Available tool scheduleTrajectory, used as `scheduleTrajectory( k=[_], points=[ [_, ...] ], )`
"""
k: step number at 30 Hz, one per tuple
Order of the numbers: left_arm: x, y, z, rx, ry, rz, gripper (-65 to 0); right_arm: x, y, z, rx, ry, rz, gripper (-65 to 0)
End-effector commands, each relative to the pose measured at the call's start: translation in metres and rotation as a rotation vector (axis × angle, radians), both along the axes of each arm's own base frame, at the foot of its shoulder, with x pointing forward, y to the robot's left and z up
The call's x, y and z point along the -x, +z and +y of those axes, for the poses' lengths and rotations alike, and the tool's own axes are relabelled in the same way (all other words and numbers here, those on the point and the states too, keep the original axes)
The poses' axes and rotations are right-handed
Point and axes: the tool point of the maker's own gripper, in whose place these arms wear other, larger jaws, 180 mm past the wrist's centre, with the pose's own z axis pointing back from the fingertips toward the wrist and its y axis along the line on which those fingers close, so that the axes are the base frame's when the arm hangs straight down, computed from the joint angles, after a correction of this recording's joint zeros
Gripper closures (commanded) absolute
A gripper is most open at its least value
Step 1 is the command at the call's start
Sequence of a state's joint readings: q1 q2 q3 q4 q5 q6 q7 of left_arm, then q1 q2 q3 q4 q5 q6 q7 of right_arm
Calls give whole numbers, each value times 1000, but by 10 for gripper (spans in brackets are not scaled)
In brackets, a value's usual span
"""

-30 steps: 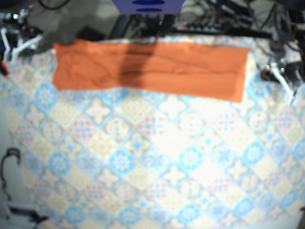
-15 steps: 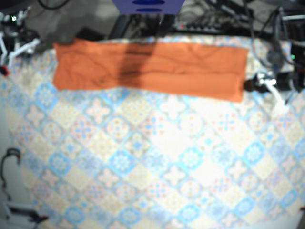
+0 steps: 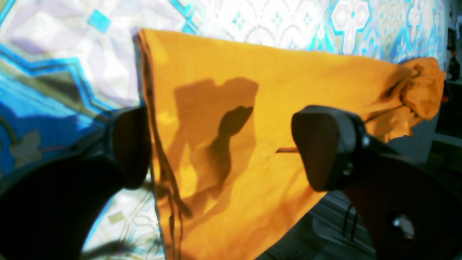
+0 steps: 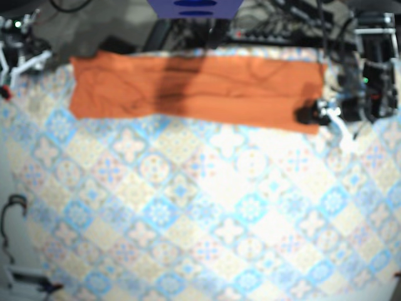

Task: Fold the T-shirt properly
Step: 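Move the left gripper to the end of the folded strip, then close the left gripper on the end of the orange strip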

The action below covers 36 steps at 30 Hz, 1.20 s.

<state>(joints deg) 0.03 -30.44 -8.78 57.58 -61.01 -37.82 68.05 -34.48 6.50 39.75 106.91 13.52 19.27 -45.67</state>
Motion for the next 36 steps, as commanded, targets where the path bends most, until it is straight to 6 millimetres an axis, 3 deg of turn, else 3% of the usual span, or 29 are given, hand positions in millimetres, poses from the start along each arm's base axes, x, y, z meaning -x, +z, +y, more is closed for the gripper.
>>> scheduleTrajectory(
  k=[1,24,36],
  points=[
    [19,-10,-3,-12,-31,65,-623,-3,9,-6,29,6,-20,-349],
    [64,-28,0,-14,-24,158,-622,-9,4,6,8,39,-15,-349],
    [72,-21,28,-73,-30,179,-622,-8,3,6,7,40,-12,-349]
  ],
)
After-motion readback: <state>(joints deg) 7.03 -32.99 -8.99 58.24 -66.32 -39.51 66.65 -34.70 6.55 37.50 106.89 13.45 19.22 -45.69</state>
